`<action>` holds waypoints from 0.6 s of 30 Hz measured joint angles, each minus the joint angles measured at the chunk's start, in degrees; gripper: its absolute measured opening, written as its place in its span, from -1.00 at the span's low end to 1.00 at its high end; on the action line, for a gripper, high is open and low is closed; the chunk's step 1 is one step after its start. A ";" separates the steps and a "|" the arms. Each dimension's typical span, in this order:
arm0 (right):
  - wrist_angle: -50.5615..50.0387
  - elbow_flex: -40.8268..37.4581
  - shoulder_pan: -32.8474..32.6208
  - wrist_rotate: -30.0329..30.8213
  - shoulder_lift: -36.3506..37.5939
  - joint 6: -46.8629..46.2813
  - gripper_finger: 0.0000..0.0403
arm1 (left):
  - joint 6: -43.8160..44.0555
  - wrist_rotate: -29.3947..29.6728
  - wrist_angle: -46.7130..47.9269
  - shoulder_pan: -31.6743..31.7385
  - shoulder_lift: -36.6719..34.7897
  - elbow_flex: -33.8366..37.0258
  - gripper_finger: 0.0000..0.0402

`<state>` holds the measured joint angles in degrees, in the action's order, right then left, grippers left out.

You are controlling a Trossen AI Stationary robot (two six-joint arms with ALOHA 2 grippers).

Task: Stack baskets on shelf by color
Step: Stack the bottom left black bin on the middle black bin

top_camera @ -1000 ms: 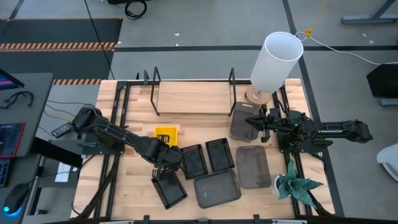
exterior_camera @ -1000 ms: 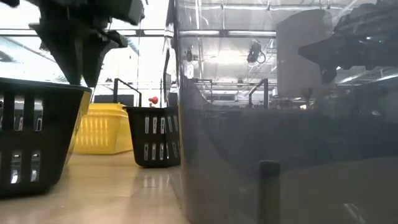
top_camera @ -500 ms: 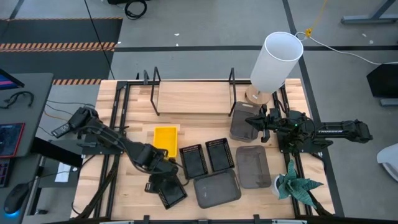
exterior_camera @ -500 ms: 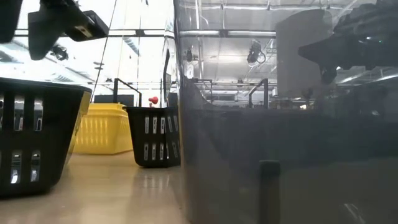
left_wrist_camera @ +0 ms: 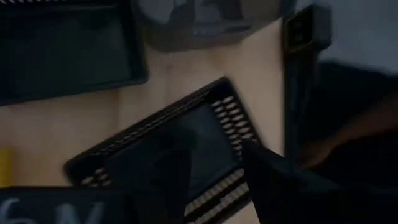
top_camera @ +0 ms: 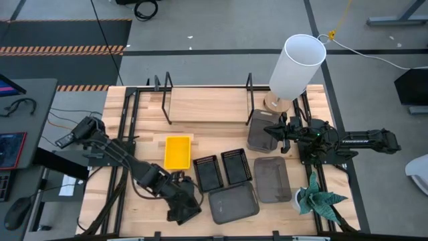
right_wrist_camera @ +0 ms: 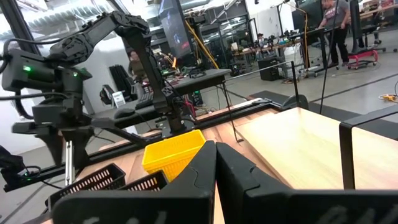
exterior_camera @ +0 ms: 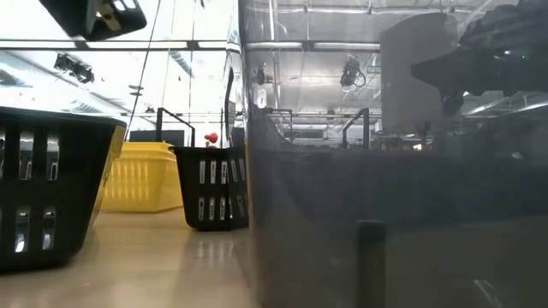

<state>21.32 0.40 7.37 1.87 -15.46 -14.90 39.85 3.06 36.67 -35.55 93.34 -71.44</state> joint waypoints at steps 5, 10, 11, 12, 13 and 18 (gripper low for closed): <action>0.00 0.00 0.00 0.00 0.00 0.00 -0.93 | 9.90 -0.09 -2.91 -1.44 0.75 0.00 -0.26; -0.13 -0.01 -0.01 0.01 0.00 0.00 -0.93 | 16.47 -2.68 -7.24 -2.84 4.22 -0.62 -0.26; -0.01 0.00 0.00 0.02 -0.02 0.00 -0.93 | 16.84 -3.57 -8.06 -3.09 5.21 -1.37 -0.27; 0.15 0.00 -0.01 0.00 -0.06 0.00 -0.93 | 17.28 -4.47 -8.29 -3.37 6.31 -2.44 -0.27; 0.12 -0.01 -0.01 0.01 -0.02 -0.01 -0.93 | 17.80 -4.63 -7.88 -3.77 7.41 -3.62 -0.28; 0.00 -0.02 0.01 0.00 -0.02 -0.02 -0.93 | 18.62 -3.97 -1.89 -5.46 12.63 -10.28 -0.32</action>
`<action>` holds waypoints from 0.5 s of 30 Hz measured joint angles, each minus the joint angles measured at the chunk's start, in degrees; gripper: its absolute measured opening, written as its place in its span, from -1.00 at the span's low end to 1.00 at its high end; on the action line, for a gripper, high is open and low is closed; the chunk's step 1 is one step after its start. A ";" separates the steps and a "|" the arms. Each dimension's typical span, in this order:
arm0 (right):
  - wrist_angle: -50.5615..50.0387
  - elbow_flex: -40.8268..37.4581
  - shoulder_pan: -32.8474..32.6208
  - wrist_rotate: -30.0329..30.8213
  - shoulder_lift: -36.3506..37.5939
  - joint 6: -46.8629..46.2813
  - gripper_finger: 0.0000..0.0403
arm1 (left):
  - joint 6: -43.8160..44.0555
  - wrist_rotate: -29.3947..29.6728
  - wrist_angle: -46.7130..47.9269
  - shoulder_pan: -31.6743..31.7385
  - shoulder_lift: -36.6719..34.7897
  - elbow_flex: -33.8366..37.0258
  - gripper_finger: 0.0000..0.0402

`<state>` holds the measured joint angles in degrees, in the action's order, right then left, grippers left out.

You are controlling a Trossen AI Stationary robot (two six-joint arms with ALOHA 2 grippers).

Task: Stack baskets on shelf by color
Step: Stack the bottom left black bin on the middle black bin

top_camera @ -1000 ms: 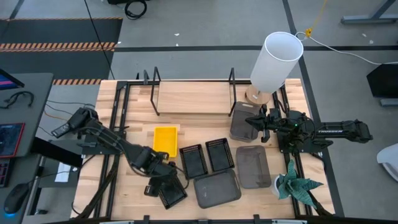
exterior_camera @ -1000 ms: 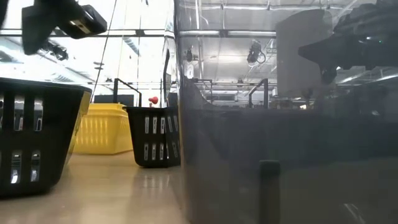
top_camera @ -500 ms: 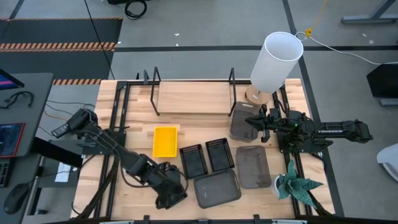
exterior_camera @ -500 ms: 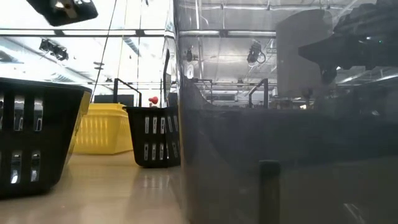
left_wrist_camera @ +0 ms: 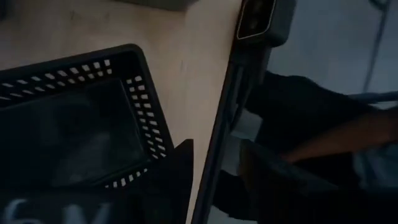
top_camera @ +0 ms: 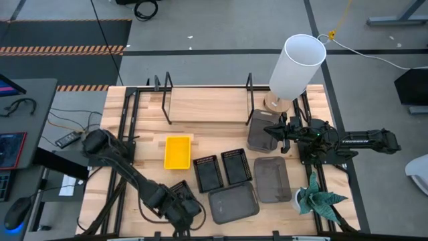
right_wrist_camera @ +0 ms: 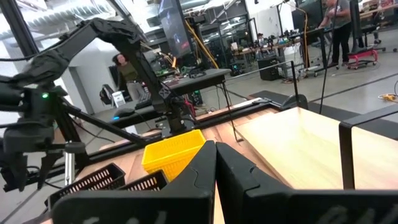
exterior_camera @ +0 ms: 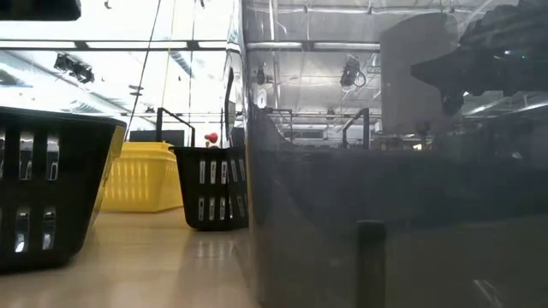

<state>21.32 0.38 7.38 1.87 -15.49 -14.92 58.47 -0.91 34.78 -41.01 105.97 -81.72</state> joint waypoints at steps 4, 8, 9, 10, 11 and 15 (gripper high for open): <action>0.02 0.02 0.00 -0.01 0.00 0.01 -0.93 | 0.97 4.07 5.70 -1.55 3.67 -4.71 -0.33; 0.02 0.02 -0.01 0.00 0.00 0.01 -0.93 | 1.35 6.44 6.27 -2.63 6.55 -7.50 -0.33; 0.01 0.02 -0.02 0.00 0.00 0.01 -0.93 | 1.44 7.13 6.39 -2.84 7.15 -7.83 -0.33; 0.00 0.02 -0.01 0.00 0.00 0.02 -0.93 | 1.87 7.76 7.21 -3.09 7.76 -8.18 -0.33; 0.00 0.01 -0.01 0.00 0.00 0.01 -0.93 | 2.14 8.67 7.61 -3.25 8.36 -8.35 -0.33; 0.00 0.02 0.00 0.00 0.00 0.02 -0.93 | 2.85 11.93 8.69 -3.52 9.33 -8.36 -0.33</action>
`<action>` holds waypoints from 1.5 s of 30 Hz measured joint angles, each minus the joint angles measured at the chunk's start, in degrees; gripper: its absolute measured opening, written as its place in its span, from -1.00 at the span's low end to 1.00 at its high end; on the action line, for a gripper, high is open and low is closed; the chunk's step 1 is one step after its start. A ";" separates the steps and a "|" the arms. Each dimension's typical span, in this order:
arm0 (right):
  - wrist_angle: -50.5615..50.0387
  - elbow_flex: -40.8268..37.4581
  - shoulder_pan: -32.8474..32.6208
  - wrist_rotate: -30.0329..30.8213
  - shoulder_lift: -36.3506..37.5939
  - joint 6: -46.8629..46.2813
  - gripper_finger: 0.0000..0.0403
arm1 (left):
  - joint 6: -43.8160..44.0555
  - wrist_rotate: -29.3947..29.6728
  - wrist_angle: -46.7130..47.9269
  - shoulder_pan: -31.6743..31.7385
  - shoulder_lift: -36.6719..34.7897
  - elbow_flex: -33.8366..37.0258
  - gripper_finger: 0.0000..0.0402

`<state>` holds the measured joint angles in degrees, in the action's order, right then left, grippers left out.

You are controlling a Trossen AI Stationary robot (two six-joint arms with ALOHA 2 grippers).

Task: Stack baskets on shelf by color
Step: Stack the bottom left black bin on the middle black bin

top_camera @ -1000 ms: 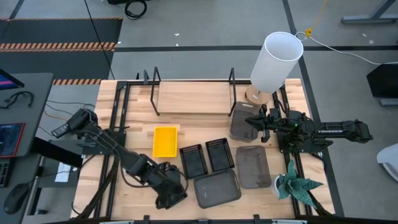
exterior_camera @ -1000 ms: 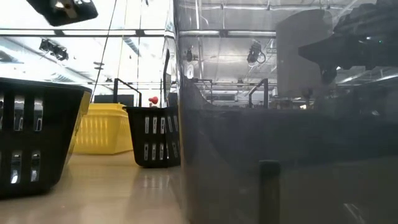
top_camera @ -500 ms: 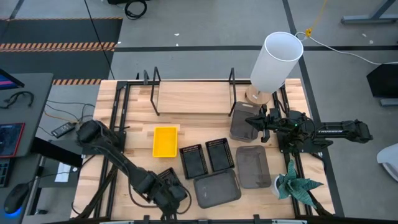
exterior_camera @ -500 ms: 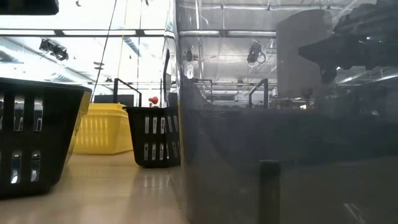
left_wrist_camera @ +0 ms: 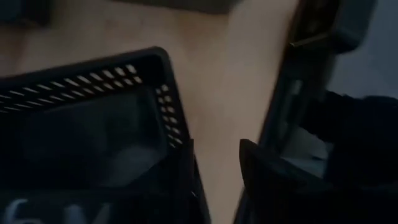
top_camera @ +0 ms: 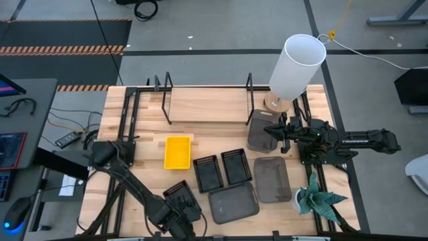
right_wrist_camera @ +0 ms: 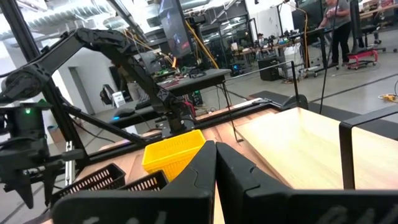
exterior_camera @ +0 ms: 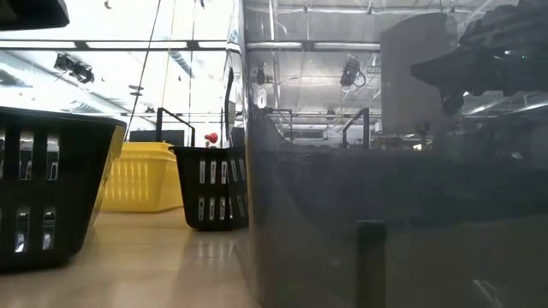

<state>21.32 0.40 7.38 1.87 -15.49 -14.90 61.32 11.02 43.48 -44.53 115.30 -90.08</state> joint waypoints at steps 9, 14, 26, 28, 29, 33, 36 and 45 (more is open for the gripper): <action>0.22 0.00 -0.02 0.00 0.00 0.01 -0.93 | 0.61 3.57 2.59 -0.37 1.34 0.22 -0.33; 0.52 0.00 0.00 0.04 -0.07 0.01 -0.93 | 0.49 3.37 3.42 -0.74 2.94 0.33 -0.33; 1.05 -0.01 0.00 0.00 -0.37 0.01 -0.93 | -2.59 -1.49 5.07 -0.76 4.66 0.37 -0.49; 1.06 0.00 0.00 0.00 -0.37 0.01 -0.93 | -3.17 -3.05 5.50 -0.76 4.66 0.37 -0.62; 1.07 0.00 0.00 0.00 -0.37 0.01 -0.93 | -3.28 -3.60 5.61 -0.76 4.66 0.37 -0.70; 1.07 0.00 0.00 0.00 -0.37 0.01 -0.93 | -3.41 -5.82 6.08 -1.07 4.57 0.35 -0.95; 1.07 0.00 0.00 0.00 -0.37 0.01 -0.93 | -3.49 -7.24 6.08 -1.37 4.55 0.35 -0.94; 1.09 0.00 0.00 0.00 -0.37 0.01 -0.93 | -1.69 -6.55 5.82 -1.70 -1.30 0.35 -0.97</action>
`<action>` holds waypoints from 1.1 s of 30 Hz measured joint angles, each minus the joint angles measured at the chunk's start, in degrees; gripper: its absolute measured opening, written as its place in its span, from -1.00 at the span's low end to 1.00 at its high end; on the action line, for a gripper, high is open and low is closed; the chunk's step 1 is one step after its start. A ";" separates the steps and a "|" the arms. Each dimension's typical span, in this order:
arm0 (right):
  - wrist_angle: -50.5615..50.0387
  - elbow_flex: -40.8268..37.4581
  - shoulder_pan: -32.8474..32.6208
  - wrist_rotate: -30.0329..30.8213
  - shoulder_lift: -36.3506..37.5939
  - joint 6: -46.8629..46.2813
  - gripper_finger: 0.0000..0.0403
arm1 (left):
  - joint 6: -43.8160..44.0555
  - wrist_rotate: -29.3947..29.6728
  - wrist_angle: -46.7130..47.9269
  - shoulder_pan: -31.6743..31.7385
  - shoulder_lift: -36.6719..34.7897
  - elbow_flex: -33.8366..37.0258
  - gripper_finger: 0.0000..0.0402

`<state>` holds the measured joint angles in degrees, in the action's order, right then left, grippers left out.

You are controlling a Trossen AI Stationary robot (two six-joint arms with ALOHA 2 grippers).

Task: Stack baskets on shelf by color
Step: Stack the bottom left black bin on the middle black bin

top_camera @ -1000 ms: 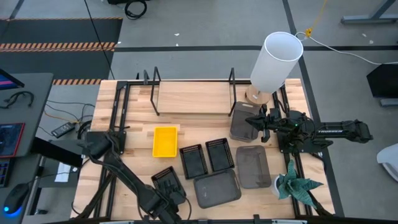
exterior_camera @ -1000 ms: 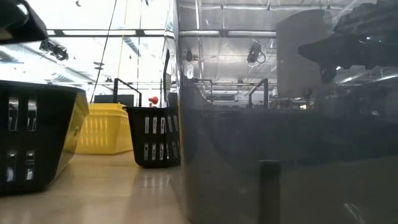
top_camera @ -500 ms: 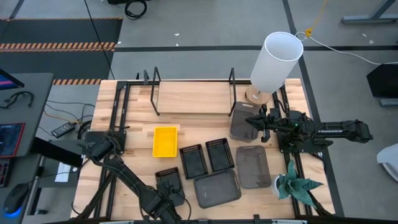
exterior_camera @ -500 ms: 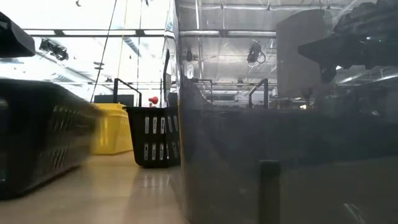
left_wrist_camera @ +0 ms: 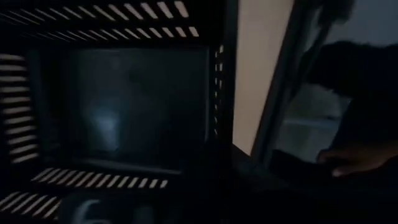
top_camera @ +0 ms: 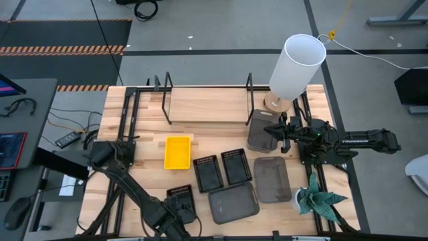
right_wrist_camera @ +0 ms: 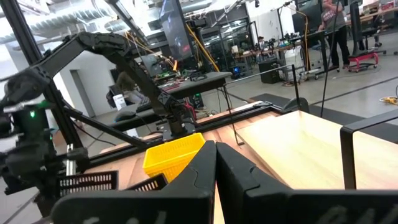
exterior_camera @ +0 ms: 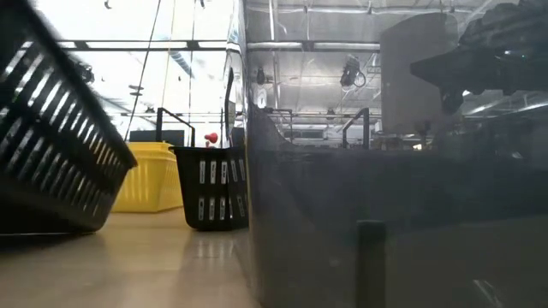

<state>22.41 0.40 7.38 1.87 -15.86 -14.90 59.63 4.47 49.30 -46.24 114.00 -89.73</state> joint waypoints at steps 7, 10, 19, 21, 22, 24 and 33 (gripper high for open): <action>0.00 -0.01 -0.02 0.00 0.00 0.00 -0.93 | -0.55 5.71 0.19 0.28 -6.10 -0.04 -0.97; 0.00 0.00 0.00 0.00 0.00 0.00 -0.93 | -2.08 8.15 0.17 0.74 -8.54 -0.04 -0.97; 0.00 0.00 -0.01 0.00 0.00 0.00 -0.93 | -8.83 13.69 0.16 3.45 -12.24 -0.04 -0.97; 0.00 0.00 0.00 -0.02 0.00 0.00 -0.93 | -10.82 13.46 0.24 4.78 -12.23 -0.04 -0.97; 0.00 0.00 0.00 0.00 0.00 0.00 -0.93 | -11.57 13.13 0.22 5.58 -12.23 -0.04 -0.97; 0.00 0.00 0.00 0.00 0.00 0.00 -0.93 | -13.28 12.46 0.23 7.22 -12.10 -0.04 -0.97; 0.00 0.00 -0.02 0.00 0.00 0.00 -0.93 | -18.10 11.82 0.22 12.95 -12.01 -0.04 -0.97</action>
<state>22.41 0.40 7.36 1.87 -15.86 -14.90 41.53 16.29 49.52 -33.29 102.00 -89.78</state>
